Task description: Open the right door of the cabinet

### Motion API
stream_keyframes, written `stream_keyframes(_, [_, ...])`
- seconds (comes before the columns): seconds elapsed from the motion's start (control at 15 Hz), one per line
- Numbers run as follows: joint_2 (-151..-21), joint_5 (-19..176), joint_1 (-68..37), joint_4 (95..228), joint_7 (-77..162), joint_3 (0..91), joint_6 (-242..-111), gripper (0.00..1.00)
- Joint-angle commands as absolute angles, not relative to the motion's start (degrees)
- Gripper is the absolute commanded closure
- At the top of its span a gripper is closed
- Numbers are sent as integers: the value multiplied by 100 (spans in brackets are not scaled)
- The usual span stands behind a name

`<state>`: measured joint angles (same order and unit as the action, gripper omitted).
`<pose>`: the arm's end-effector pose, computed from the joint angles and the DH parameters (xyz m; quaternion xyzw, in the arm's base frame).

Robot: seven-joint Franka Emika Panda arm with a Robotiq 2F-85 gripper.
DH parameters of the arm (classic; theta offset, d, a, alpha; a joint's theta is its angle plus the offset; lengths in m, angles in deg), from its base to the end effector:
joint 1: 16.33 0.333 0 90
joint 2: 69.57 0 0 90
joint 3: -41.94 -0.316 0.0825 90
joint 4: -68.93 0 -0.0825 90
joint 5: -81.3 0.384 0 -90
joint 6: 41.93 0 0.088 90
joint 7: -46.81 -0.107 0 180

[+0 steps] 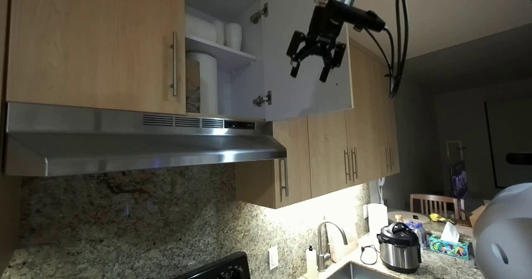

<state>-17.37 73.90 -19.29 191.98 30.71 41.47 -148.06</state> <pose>0.2694 -0.0199 0.7599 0.9379 -0.1558 0.3082 0.0318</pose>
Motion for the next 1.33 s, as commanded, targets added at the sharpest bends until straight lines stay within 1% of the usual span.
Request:
stream_keyframes(0.0, [-2179, 7180, -2240, 19446, 3176, 3963, -14753, 0])
stream_keyframes(0.67, [-2369, 7187, -2266, 19526, 3105, 3921, -14811, 0])
stream_keyframes(1.27, [-2278, 7755, -2043, 20352, 3085, 3896, -14730, 0])
